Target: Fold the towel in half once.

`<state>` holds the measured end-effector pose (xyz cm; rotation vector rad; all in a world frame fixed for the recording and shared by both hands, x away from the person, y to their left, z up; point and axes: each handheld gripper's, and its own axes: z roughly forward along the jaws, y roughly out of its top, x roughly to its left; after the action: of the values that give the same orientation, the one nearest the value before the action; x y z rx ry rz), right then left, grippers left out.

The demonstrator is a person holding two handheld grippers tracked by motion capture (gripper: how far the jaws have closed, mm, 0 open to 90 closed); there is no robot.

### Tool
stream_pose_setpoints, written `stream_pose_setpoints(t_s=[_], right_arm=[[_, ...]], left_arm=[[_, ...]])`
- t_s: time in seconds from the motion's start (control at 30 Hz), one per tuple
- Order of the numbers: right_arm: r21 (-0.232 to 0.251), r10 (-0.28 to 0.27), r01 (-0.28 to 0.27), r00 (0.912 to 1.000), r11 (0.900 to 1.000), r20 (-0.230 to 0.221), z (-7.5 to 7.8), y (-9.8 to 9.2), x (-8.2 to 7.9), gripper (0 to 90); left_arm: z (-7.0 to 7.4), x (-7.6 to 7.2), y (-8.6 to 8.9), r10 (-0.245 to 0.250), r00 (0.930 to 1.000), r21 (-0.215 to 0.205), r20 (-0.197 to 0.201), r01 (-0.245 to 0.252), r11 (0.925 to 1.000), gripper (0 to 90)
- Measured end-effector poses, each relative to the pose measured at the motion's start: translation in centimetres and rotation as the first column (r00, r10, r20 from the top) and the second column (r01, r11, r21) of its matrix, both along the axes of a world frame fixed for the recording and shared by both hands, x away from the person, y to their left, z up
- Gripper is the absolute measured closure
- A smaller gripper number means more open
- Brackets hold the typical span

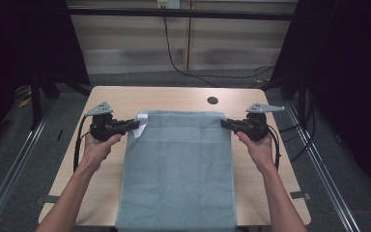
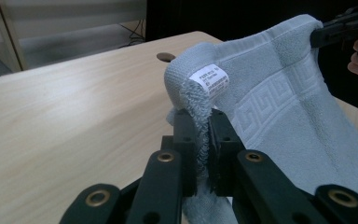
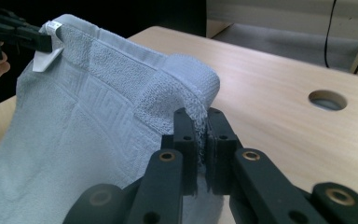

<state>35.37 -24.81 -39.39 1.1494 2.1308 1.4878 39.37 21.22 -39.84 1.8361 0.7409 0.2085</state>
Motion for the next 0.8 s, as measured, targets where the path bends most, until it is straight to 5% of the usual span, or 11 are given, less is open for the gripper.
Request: stream_pose_setpoints(t_s=[0.47,0.6,0.7,0.8], right_arm=[[0.021,-0.057,0.055,0.9959,0.998,0.071,5.0,-1.0,3.4,85.1],[0.022,-0.071,0.070,0.9939,0.997,0.084,6.2,-1.0,4.5,85.2],[0.009,-0.083,0.083,0.9920,0.997,0.095,7.4,-0.9,5.4,85.2],[-0.002,-0.090,0.090,0.9898,0.996,0.111,8.7,-0.6,6.1,85.3]], left_arm=[[4.7,2.5,-0.3,0.049,0.9970,-0.028,0.061,-0.047,0.9985,83.9],[5.9,3.4,-0.5,0.066,0.9951,-0.049,0.073,-0.063,0.9968,84.0],[6.7,3.8,-0.8,0.061,0.9964,-0.113,0.058,-0.054,0.9921,84.3],[7.7,3.9,-1.3,0.073,0.9931,-0.097,0.092,-0.064,0.9933,84.3]])
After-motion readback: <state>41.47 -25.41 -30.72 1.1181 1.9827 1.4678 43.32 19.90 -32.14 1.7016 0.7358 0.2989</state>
